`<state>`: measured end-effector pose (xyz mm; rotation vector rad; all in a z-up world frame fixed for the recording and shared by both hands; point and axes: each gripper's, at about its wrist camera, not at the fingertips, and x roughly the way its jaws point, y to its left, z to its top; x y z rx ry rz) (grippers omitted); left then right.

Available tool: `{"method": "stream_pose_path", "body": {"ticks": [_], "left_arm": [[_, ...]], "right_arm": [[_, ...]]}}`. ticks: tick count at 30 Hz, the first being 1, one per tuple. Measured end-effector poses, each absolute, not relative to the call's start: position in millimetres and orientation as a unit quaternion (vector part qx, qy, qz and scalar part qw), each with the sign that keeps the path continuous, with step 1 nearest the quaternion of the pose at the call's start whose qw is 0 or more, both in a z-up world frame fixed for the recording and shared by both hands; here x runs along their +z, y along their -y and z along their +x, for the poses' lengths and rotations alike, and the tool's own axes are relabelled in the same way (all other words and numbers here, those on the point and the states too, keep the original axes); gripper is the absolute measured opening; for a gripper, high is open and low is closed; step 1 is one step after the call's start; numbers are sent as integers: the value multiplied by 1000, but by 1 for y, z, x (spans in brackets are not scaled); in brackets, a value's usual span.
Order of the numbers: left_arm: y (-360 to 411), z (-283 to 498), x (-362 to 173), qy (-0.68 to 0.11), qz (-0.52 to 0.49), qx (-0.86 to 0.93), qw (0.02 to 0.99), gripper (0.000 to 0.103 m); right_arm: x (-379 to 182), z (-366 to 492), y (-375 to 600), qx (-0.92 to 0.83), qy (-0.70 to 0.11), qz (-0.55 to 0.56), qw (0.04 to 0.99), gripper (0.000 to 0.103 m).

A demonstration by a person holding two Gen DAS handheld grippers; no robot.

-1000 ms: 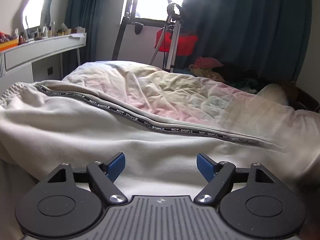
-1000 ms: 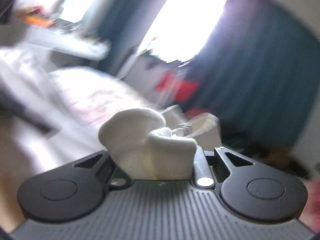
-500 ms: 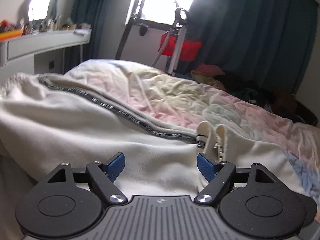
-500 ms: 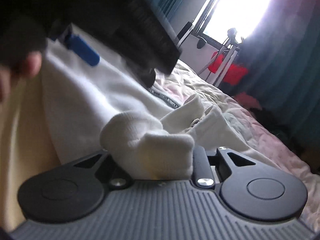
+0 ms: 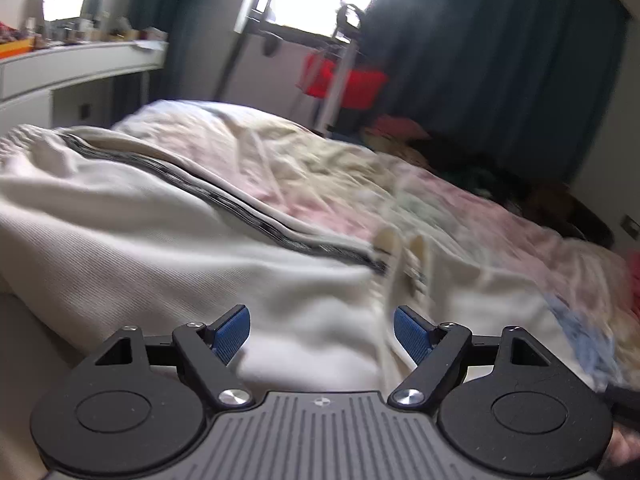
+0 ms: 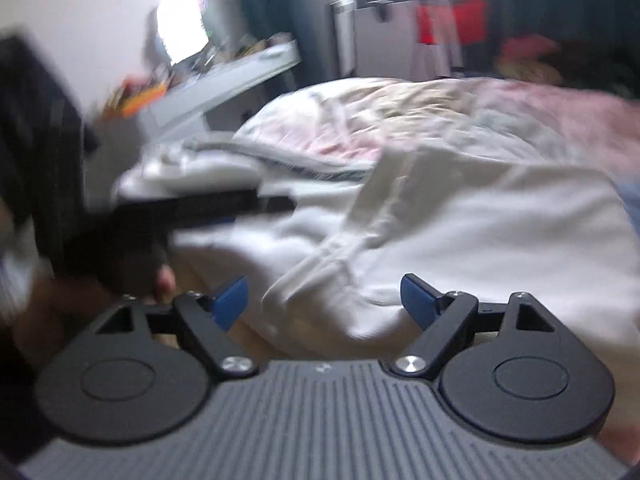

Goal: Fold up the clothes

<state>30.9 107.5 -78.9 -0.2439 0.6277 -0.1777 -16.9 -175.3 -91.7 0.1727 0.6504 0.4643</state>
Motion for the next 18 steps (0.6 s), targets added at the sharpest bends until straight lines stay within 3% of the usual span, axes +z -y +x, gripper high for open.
{"method": "stream_pose_path", "body": {"ticks": [7, 15, 18], "left_arm": [[-88, 21, -86, -330, -124, -167, 921, 79], [-78, 21, -89, -324, -87, -148, 930, 79], [-77, 15, -83, -309, -82, -153, 935, 73]], "right_arm": [[-88, -5, 248, 19, -322, 142, 936, 85], [-131, 21, 276, -52, -398, 181, 898, 85], [-134, 22, 270, -58, -401, 166, 899, 87]]}}
